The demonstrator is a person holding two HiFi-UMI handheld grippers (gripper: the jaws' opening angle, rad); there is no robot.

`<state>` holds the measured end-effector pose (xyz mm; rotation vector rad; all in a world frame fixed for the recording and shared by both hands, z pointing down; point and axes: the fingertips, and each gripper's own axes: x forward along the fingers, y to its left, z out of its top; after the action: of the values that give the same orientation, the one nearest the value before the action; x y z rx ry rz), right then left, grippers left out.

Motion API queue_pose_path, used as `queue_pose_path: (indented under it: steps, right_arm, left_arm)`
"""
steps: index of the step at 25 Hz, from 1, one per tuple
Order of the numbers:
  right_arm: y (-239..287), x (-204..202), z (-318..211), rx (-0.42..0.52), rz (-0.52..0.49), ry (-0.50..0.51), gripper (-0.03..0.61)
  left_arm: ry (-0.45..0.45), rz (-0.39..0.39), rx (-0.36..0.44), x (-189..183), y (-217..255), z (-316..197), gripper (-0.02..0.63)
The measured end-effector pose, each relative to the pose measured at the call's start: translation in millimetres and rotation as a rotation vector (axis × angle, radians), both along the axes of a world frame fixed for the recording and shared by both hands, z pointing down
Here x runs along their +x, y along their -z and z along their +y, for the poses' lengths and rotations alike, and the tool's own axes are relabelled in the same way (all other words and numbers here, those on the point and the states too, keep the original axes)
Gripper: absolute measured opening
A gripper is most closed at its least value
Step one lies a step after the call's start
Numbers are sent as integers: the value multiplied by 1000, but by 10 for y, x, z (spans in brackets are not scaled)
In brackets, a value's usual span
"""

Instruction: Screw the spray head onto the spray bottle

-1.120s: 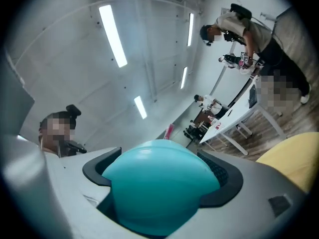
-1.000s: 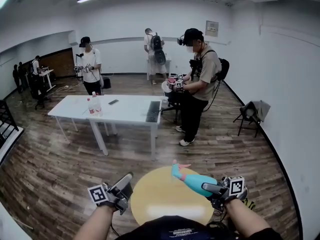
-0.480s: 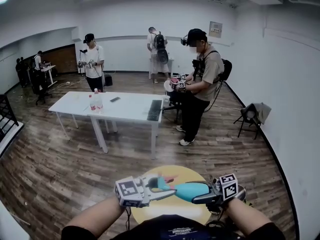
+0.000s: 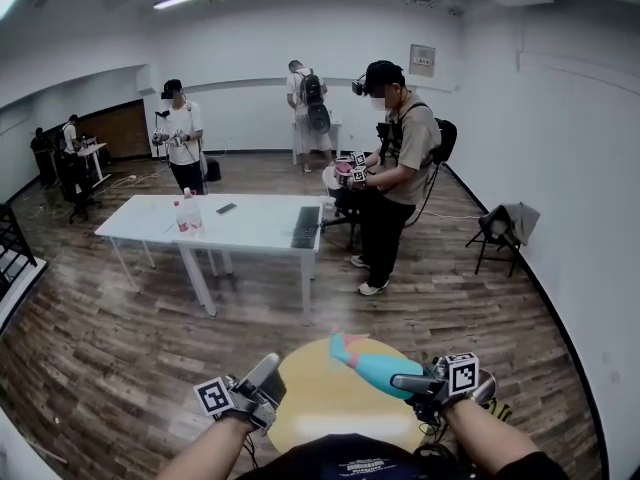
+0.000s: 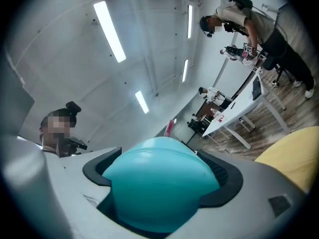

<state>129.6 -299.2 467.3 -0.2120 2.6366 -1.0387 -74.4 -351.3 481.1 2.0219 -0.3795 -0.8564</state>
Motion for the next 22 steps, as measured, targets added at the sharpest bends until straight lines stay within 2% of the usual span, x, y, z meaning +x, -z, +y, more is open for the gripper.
queue_pose_path:
  steps: [1, 3, 5, 7, 8, 10, 11, 12, 14, 15, 17, 19, 21, 22]
  right_arm:
    - [-51, 17, -2, -4, 20, -8, 488]
    - [-123, -21, 14, 2, 63, -2, 488]
    - [-142, -116, 29, 11, 88, 18, 488]
    - [-135, -238, 41, 15, 105, 43, 488]
    - [-122, -312, 59, 18, 115, 61, 488]
    - [-79, -458, 131, 26, 131, 114, 488]
    - [-45, -503, 185, 31, 126, 147, 488]
    - [-4, -515, 244, 40, 114, 178, 488]
    - [57, -482, 360, 84, 114, 217, 486]
    - [65, -466, 411, 115, 134, 229, 485]
    - [54, -444, 485, 158, 176, 246, 483]
    - [24, -421, 515, 165, 196, 254, 482]
    - [17, -405, 498, 149, 185, 244, 482]
    - [34, -409, 469, 137, 170, 233, 482]
  left_arm:
    - [25, 27, -44, -148, -122, -43, 333]
    - [15, 25, -58, -227, -206, -60, 333]
    - [-34, 6, -26, -111, -92, -45, 334]
    - [-122, -64, 53, 204, 125, 48, 334]
    - [-182, -141, 114, 429, 216, 138, 334]
    - [-284, -379, 286, 872, 261, 351, 333]
    - [-308, -494, 408, 1029, 280, 457, 251]
    - [-319, -572, 537, 1131, 347, 562, 201]
    - [-348, -668, 758, 1226, 463, 742, 199]
    - [-365, -707, 841, 1246, 464, 814, 201]
    - [-398, -760, 939, 1270, 415, 920, 199]
    - [-417, -777, 958, 1297, 363, 953, 199]
    - [-413, -734, 896, 1312, 368, 915, 199]
    - [-401, -691, 836, 1303, 400, 874, 199]
